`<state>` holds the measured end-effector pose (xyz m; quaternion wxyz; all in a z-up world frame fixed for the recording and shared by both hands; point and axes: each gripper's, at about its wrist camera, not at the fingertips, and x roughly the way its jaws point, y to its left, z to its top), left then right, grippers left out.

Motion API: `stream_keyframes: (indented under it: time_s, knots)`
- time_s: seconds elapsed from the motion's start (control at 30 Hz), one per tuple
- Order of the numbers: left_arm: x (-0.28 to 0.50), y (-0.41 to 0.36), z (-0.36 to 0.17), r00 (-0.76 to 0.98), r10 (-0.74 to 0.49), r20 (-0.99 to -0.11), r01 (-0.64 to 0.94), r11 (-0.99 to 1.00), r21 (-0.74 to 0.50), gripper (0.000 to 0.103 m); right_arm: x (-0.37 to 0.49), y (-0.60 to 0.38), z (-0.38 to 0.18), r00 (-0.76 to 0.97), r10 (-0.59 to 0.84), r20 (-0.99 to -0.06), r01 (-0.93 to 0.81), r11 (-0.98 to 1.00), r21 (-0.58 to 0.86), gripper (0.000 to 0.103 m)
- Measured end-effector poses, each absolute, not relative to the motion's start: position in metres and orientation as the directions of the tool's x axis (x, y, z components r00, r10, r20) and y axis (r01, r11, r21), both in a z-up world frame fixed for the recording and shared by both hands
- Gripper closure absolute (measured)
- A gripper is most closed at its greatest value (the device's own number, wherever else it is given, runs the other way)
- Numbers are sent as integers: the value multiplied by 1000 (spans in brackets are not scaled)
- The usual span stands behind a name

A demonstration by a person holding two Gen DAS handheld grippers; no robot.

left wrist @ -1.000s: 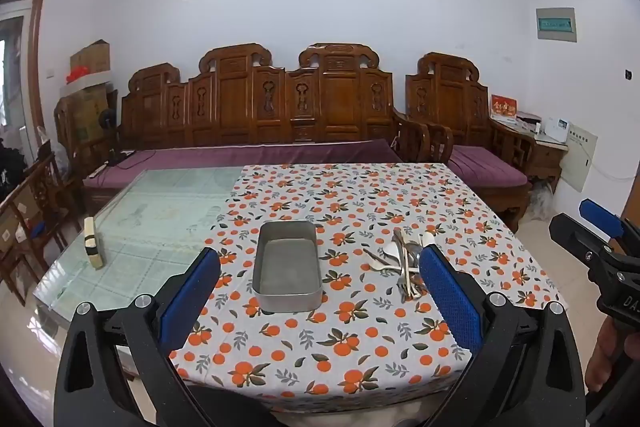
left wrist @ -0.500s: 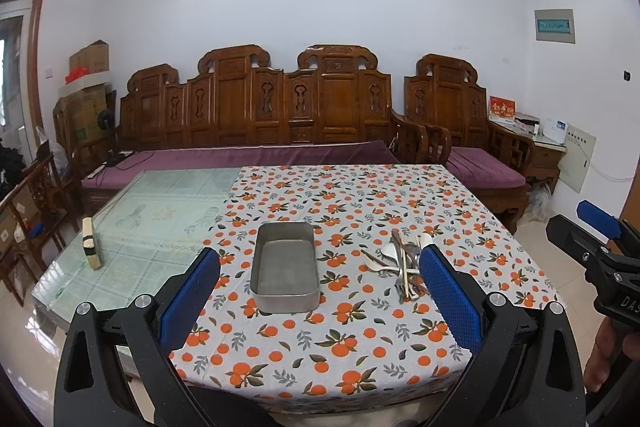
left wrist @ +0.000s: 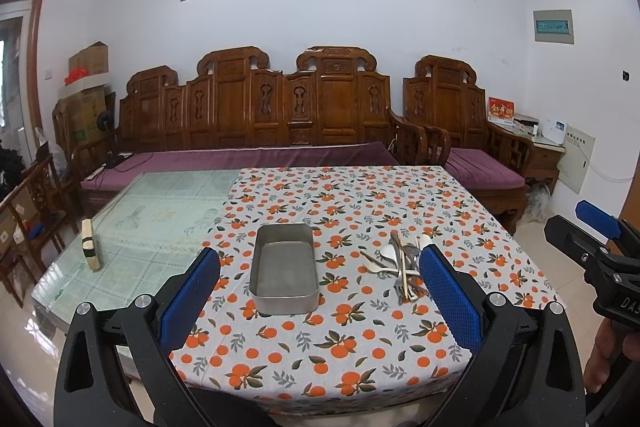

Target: Organize utensils

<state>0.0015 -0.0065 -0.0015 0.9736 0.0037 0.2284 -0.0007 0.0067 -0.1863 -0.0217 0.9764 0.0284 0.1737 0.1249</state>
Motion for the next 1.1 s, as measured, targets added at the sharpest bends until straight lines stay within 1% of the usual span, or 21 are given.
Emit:
stream_keyframes:
  time_s: [1.1]
  knots:
    - [2,-11,9,900,-2,-436,7,1000,10,6,3,-186,-21,910,254,-328,-234,967,99,2]
